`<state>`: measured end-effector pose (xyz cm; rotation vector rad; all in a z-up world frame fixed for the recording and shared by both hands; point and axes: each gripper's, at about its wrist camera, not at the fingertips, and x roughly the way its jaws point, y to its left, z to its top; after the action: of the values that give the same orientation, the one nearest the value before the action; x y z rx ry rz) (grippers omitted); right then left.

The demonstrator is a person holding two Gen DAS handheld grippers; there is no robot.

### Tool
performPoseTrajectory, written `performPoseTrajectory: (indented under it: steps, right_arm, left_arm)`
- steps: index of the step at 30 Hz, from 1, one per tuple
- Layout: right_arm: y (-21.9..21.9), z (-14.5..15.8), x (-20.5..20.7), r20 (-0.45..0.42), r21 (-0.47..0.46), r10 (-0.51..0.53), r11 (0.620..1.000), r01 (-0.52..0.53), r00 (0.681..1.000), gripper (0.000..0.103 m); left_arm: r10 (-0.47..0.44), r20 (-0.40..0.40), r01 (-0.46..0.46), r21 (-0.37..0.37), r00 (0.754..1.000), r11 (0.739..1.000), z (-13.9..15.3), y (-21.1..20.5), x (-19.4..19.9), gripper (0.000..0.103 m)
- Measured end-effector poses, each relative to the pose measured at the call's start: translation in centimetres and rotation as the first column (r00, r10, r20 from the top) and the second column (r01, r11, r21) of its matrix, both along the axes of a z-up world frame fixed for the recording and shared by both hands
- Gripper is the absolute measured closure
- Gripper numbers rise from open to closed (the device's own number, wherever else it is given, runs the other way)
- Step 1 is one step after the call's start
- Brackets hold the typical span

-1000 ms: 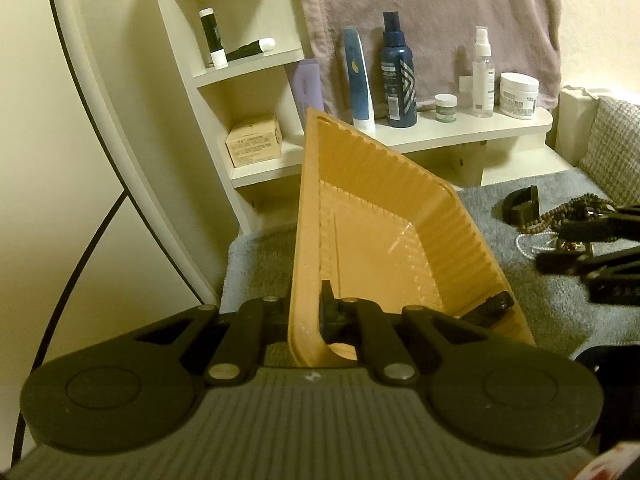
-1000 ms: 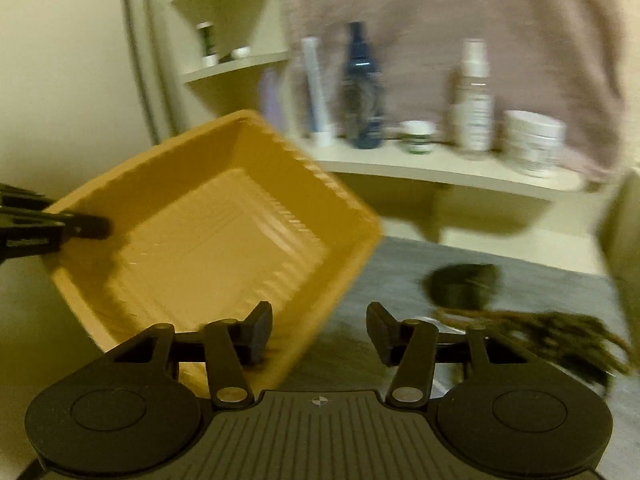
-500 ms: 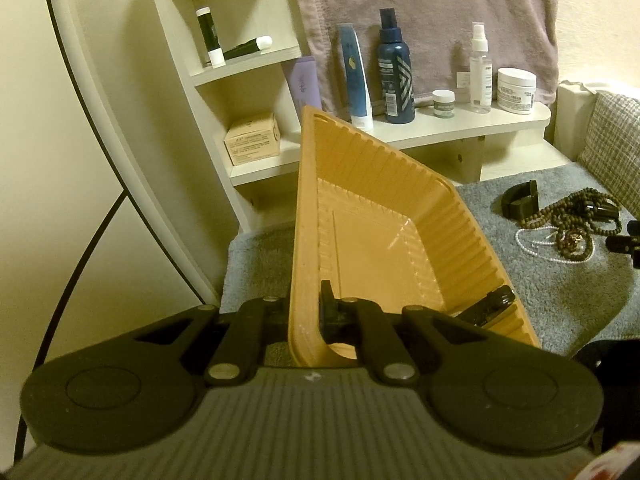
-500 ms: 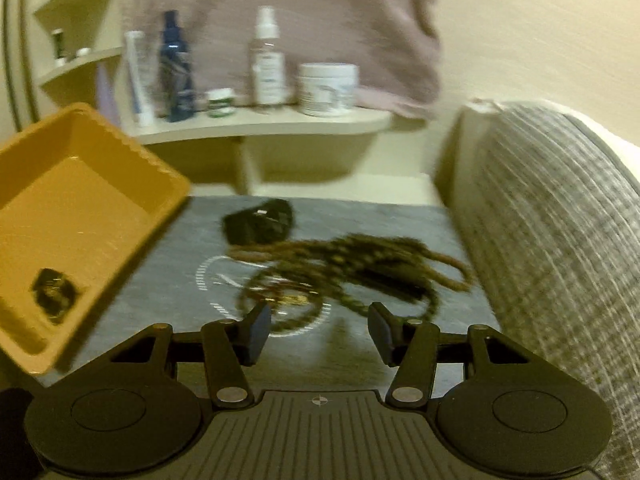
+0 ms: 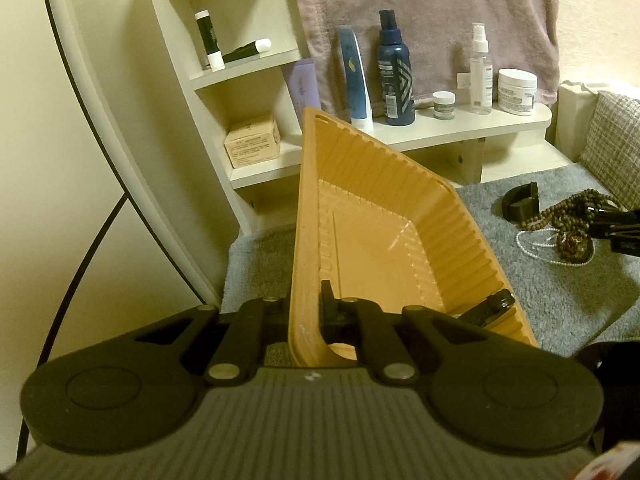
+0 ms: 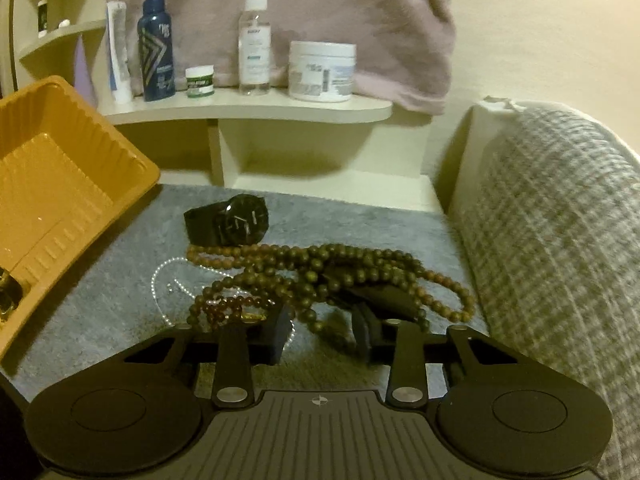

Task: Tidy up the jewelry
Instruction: 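Release the black bracelet into the orange tray with the right gripper, then grasp the wooden bead necklace with the right gripper and lift it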

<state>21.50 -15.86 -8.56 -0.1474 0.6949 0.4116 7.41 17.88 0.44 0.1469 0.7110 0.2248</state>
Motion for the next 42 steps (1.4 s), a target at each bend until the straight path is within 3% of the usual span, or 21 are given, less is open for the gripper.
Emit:
performPoseTrajectory:
  steps: [5, 8, 14, 20, 29, 42]
  right_arm:
    - [0.8, -0.5, 1.1, -0.03, -0.007, 0.03, 1.0, -0.03, 0.999, 0.081]
    - [0.9, -0.2, 0.9, -0.037, 0.003, 0.042, 0.999, -0.042, 0.998, 0.096]
    - [0.4, 2.0, -0.4, 0.01, 0.0, 0.061, 0.998, -0.061, 0.998, 0.096]
    - [-0.6, 7.1, -1.5, 0.14, -0.052, 0.104, 0.994, -0.097, 0.985, 0.096]
    - [-2.4, 15.5, -1.8, 0.321, -0.13, 0.157, 0.984, -0.121, 0.934, 0.096]
    - [-2.6, 22.8, -2.6, 0.45, -0.208, 0.241, 0.965, -0.161, 0.86, 0.097]
  left_arm:
    - [0.0, 0.0, 0.0, 0.0, 1.0, 1.0, 0.0, 0.0, 0.0, 0.097]
    - [0.0, 0.0, 0.0, -0.001, 1.0, 1.0, 0.0, 0.0, 0.0, 0.097]
    - [-0.001, 0.003, 0.001, -0.002, 1.0, 1.0, 0.0, 0.0, 0.0, 0.097]
    - [-0.002, 0.003, 0.002, -0.003, 1.0, 1.0, -0.1, 0.1, 0.0, 0.097]
    - [-0.006, 0.01, 0.006, -0.007, 1.0, 1.0, -0.1, 0.1, -0.1, 0.097]
    - [-0.008, 0.014, 0.008, -0.007, 1.0, 1.0, -0.1, 0.1, -0.2, 0.097]
